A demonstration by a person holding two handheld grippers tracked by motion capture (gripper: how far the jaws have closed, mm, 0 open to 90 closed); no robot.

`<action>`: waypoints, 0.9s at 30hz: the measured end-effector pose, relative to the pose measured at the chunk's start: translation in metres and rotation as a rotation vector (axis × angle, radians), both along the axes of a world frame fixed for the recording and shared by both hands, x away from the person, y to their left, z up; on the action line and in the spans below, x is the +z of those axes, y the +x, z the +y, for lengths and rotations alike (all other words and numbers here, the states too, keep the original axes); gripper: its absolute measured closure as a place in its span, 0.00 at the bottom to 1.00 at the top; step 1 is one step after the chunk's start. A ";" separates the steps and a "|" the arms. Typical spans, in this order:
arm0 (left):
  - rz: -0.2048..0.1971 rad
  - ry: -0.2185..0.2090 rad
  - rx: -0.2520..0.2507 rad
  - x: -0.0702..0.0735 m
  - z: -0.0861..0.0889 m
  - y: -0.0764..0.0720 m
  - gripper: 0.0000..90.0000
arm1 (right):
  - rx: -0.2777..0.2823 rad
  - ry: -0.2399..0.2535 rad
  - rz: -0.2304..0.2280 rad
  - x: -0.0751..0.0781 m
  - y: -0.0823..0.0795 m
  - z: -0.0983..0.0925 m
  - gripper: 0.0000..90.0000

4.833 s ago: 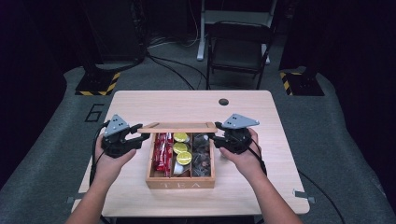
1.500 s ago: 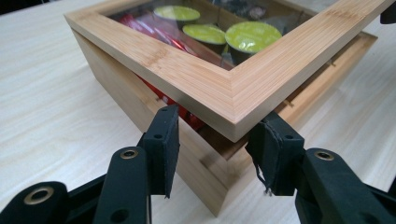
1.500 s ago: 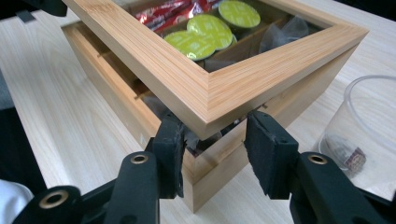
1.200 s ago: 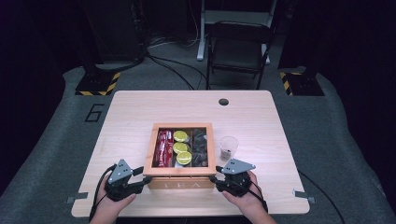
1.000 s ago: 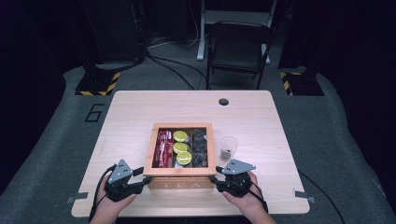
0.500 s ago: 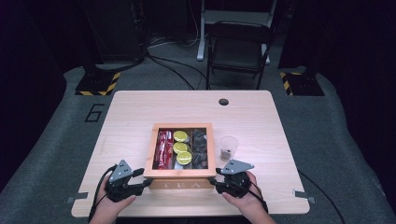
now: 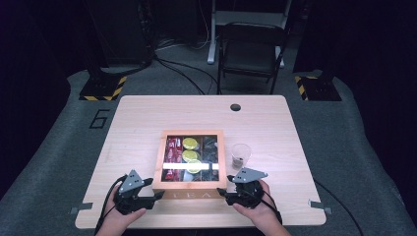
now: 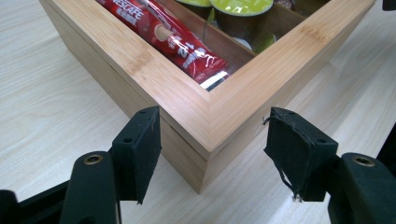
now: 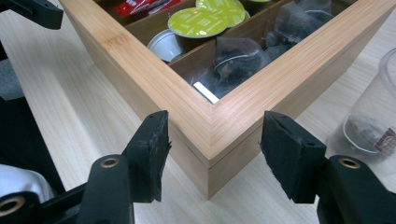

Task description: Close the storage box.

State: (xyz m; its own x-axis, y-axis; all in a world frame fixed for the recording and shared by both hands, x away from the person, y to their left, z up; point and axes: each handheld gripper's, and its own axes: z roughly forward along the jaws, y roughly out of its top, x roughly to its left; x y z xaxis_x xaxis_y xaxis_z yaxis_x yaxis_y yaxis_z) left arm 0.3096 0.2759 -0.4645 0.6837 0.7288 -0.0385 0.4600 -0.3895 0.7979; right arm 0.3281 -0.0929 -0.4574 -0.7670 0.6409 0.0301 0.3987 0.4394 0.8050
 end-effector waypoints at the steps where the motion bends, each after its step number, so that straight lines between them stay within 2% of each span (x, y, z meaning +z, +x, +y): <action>1: 0.001 0.002 -0.009 0.001 0.002 0.001 0.39 | -0.006 -0.002 -0.004 0.001 0.000 -0.001 0.46; 5: -0.001 -0.036 0.020 0.008 0.009 0.003 0.40 | -0.023 0.020 -0.016 0.004 0.001 -0.004 0.46; 12: -0.034 -0.039 0.044 0.017 0.017 0.006 0.42 | -0.046 0.028 -0.045 0.011 0.003 -0.012 0.46; 13: -0.037 -0.054 0.064 0.018 0.020 0.008 0.42 | -0.067 0.036 -0.048 0.013 0.003 -0.015 0.46; 19: -0.042 -0.073 0.115 0.017 0.030 0.016 0.43 | -0.102 0.035 -0.056 0.013 0.006 -0.027 0.46; 27: -0.041 -0.052 0.149 0.010 0.041 0.028 0.43 | -0.144 0.022 -0.047 0.007 0.007 -0.037 0.47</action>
